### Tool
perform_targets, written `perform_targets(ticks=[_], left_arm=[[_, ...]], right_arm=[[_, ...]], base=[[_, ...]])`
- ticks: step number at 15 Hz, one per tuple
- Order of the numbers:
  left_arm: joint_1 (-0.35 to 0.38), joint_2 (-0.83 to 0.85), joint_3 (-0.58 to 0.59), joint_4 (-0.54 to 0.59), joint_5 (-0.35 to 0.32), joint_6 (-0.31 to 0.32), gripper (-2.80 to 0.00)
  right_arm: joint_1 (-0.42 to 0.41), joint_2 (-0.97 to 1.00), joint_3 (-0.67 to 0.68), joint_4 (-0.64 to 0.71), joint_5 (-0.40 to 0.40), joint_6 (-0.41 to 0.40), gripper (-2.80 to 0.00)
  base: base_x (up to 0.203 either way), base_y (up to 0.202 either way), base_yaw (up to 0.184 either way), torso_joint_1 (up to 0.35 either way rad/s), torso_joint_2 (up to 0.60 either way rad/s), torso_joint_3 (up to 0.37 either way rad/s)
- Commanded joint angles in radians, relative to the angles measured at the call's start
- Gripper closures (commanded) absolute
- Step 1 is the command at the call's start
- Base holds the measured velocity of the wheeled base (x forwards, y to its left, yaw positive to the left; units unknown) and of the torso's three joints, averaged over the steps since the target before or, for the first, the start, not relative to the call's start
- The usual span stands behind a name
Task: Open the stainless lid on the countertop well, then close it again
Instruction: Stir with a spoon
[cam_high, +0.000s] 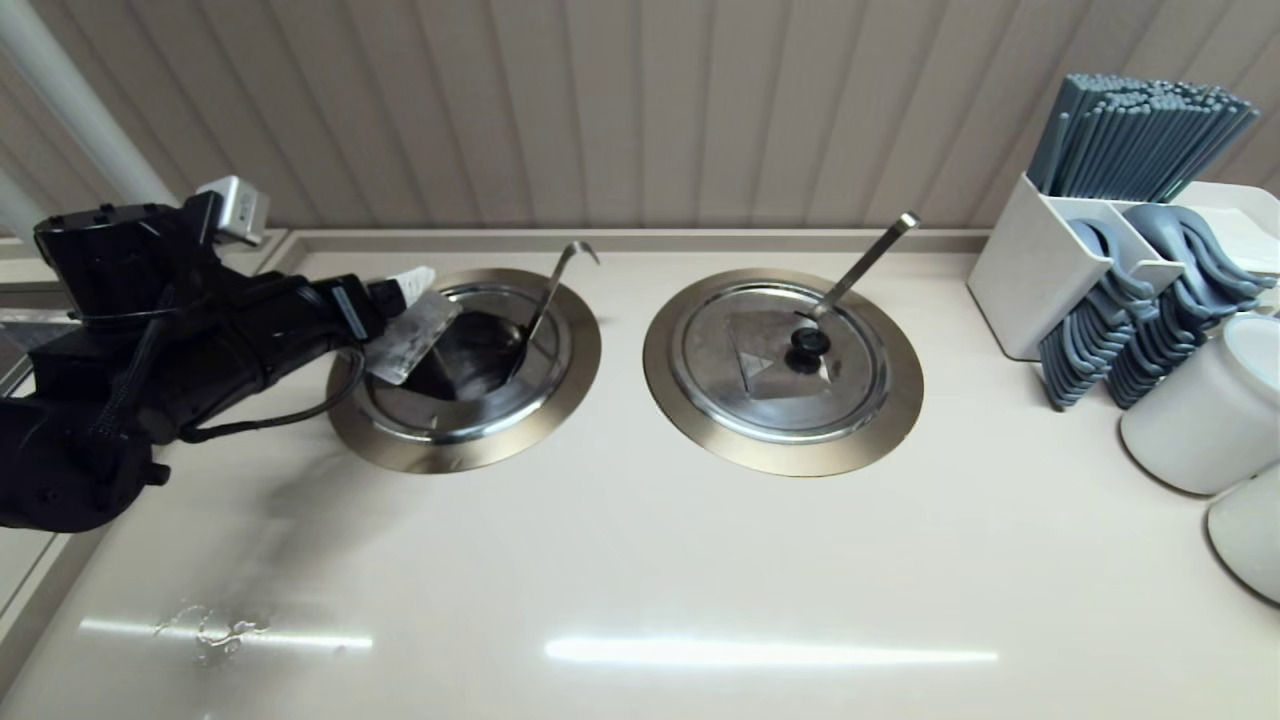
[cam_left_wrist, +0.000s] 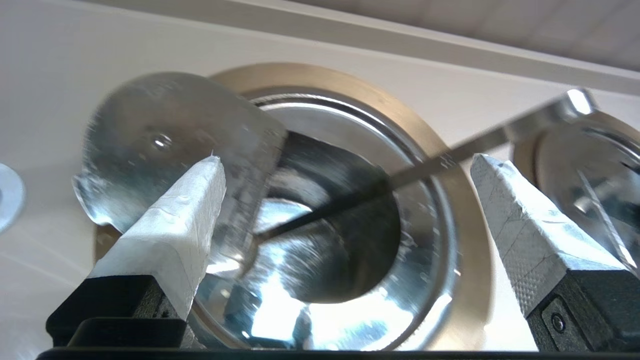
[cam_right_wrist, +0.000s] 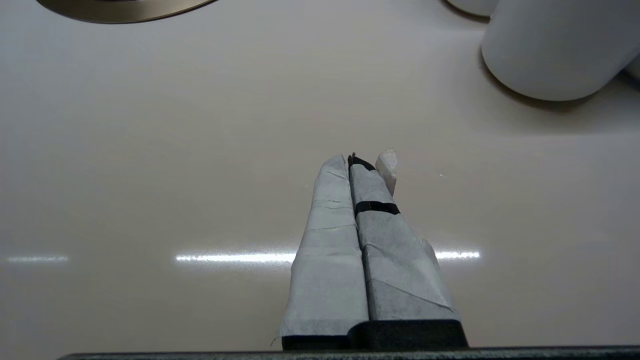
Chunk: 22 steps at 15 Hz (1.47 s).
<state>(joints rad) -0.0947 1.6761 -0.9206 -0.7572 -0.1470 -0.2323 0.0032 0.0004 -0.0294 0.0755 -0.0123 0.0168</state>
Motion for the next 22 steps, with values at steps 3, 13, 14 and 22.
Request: perform_targets(ticks=[3, 13, 14, 22], left_arm=[[-0.128, -0.067, -0.007, 0.081, -0.009, -0.002, -2.8], [-0.229, 0.287, -0.282, 0.09, 0.063, 0.181, -2.8], [-0.23, 0.332, -0.333, 0.082, 0.064, 0.183, -2.8], [-0.252, 0.601, -0.681, 0.053, 0.15, 0.262, -2.8]], right_arm=[[0.0, 0.001, 0.0, 0.0, 0.0, 0.002, 0.0], [0.0, 0.001, -0.001, 0.0, 0.0, 0.002, 0.0], [0.0, 0.001, 0.0, 0.0, 0.0, 0.002, 0.0], [0.0, 0.001, 0.0, 0.0, 0.0, 0.003, 0.0]], base=[[0.0, 0.0, 0.0, 0.0, 0.0, 0.0], [0.0, 0.0, 0.0, 0.0, 0.0, 0.0], [0.0, 0.0, 0.0, 0.0, 0.0, 0.0], [0.0, 0.0, 0.0, 0.0, 0.0, 0.0]])
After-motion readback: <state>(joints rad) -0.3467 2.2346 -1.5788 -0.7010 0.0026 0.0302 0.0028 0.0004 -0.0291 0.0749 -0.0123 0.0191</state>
